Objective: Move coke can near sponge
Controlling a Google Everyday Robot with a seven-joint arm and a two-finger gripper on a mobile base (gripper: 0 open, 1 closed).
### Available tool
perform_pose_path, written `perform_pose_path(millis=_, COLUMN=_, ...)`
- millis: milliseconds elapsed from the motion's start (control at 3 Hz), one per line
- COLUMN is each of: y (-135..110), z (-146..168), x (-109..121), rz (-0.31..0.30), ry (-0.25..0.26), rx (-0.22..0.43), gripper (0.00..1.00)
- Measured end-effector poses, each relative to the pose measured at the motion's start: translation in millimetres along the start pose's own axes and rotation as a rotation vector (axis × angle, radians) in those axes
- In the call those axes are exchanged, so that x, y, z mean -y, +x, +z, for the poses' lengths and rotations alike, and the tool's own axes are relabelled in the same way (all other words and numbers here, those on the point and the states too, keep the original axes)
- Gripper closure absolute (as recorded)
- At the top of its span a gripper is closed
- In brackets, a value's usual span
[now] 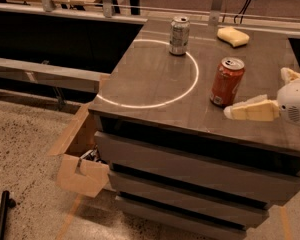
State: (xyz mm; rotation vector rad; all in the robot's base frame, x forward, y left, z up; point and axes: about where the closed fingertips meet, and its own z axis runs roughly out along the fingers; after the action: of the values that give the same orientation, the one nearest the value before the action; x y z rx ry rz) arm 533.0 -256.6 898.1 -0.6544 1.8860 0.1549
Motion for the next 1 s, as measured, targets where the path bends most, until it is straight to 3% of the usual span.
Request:
perform_pose_path(millis=667, y=5, z=53, x=-2, rz=0.035, ry=-0.039, rx=0.032, gripper=0.0)
perform_pose_path(millis=1000, y=-4, z=71, x=-3, rz=0.047, ry=-0.06, rx=0.076, gripper=0.0)
